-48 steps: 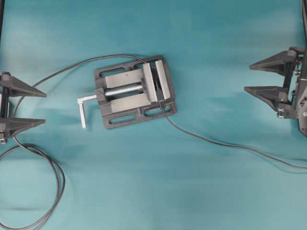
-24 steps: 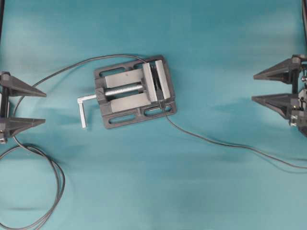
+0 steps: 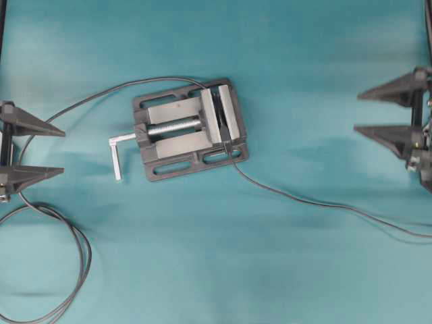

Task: Insert the USB cable into the fixed female connector.

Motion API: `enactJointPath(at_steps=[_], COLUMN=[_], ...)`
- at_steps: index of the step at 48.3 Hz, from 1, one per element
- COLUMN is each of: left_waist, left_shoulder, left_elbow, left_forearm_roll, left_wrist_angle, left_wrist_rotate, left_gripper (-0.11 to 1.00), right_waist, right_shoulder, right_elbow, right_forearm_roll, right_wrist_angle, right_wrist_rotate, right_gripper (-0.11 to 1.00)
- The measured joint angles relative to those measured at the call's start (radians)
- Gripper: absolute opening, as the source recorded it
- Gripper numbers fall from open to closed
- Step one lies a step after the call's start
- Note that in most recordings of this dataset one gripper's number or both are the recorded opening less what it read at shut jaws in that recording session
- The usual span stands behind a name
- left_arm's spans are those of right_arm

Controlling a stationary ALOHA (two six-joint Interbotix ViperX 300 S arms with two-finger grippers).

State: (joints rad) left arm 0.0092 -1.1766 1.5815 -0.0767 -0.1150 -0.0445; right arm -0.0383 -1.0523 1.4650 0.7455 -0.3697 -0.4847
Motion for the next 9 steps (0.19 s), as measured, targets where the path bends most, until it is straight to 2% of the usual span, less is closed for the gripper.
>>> enactJointPath(at_steps=[5,9], left_waist=[0.000,0.000], left_shoulder=[0.000,0.000], left_elbow=[0.000,0.000], left_forearm_roll=[0.000,0.000], left_wrist_angle=[-0.002,0.000], left_wrist_rotate=[0.000,0.000], left_gripper=[1.00,1.00], right_waist=[-0.003,-0.003], right_shoulder=[-0.002,0.000], right_elbow=[-0.002,0.002], right_forearm_roll=[-0.002,-0.002], right_wrist_angle=[0.014,0.071], right_wrist_rotate=[0.002,0.000], right_gripper=[0.79,0.79])
